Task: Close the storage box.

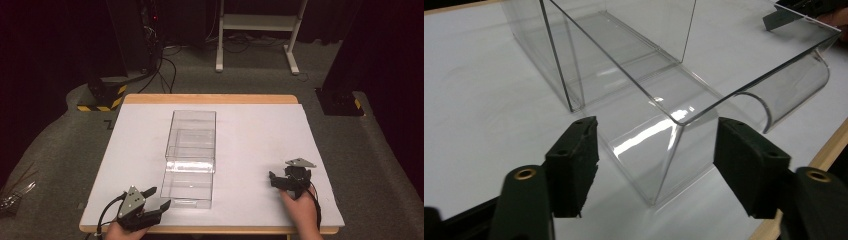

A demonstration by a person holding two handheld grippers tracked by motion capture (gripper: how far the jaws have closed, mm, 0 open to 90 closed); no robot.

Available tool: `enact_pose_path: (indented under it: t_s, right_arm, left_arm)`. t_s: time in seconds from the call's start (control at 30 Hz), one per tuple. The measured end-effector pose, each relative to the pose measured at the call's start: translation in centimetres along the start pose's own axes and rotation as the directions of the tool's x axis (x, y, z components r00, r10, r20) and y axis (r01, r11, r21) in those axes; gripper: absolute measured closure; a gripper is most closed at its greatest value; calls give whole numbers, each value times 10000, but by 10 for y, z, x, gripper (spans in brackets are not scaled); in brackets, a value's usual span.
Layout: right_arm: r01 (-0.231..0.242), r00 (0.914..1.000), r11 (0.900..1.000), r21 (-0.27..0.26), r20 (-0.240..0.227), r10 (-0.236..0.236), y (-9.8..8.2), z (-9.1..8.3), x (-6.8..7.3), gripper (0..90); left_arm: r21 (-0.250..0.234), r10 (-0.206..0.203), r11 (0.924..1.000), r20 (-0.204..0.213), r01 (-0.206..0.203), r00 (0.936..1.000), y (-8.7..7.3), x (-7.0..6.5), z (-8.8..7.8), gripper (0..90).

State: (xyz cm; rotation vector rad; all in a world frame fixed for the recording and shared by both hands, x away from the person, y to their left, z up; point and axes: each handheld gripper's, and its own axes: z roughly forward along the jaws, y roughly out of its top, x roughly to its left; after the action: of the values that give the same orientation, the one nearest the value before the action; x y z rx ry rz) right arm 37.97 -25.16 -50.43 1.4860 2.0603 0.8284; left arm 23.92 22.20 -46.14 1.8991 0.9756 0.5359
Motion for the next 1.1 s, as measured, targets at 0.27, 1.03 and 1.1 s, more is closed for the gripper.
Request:
enact_pose_path:
  t_s: [0.27,1.03,1.1]
  right_arm:
    - [-3,10000,10000,-8,1,3,0,0,0,93]
    - [62,10000,10000,-24,-3,-62,0,0,0,93]
    - [68,10000,10000,-15,-12,-68,0,0,-1,93]
  left_arm:
    - [-287,77,9996,-13,-77,10000,2,-4,1,486]
    - [-812,-491,9956,-309,465,9983,8,6,21,572]
    - [-829,-554,9952,-373,522,9978,9,7,25,563]
